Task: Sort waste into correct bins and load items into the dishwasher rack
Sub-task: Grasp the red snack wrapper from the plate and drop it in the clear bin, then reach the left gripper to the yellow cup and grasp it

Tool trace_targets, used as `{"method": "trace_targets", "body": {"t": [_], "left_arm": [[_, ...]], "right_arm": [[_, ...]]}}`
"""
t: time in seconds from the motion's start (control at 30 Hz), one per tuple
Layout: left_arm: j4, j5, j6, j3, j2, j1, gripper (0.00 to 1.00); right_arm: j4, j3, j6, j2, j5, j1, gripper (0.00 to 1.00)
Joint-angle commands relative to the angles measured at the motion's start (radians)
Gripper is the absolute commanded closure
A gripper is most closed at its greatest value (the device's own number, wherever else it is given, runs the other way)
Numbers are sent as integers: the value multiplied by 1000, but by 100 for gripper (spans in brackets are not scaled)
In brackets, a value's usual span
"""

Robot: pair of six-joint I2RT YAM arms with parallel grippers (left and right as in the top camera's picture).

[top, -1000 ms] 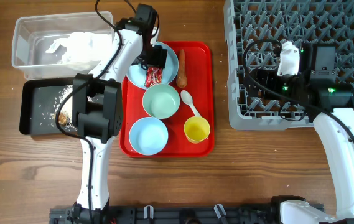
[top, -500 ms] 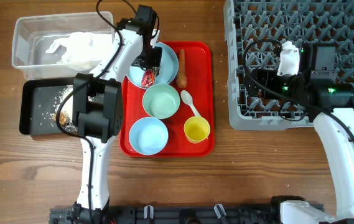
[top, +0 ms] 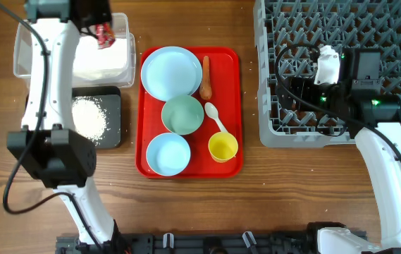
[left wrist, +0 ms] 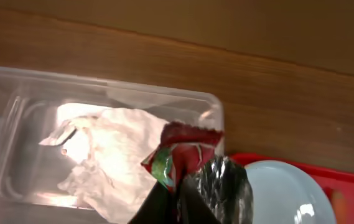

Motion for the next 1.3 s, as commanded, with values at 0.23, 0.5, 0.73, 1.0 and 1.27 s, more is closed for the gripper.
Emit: {"method": "trace_targets", "body": {"t": [0.23,0.5,0.73,1.0,1.27], "left_arm": [[-8,-9,-14,-11,159,51,0],[-152,137,-14,-11,61,-14,2],[-463,155,-14,-11,6,-225,4],[-293,153,-69,-11,24,-410,2],[-414,150,-119,-11,16,-359,5]], "right_arm": [[11,15,11,10,13,5,7],[28,15,10,10,12,5,7],[29,15,11,10,8,5,6],[27,14,30,10,8,5,7],[24,15,29,10,-23,15,8]]}}
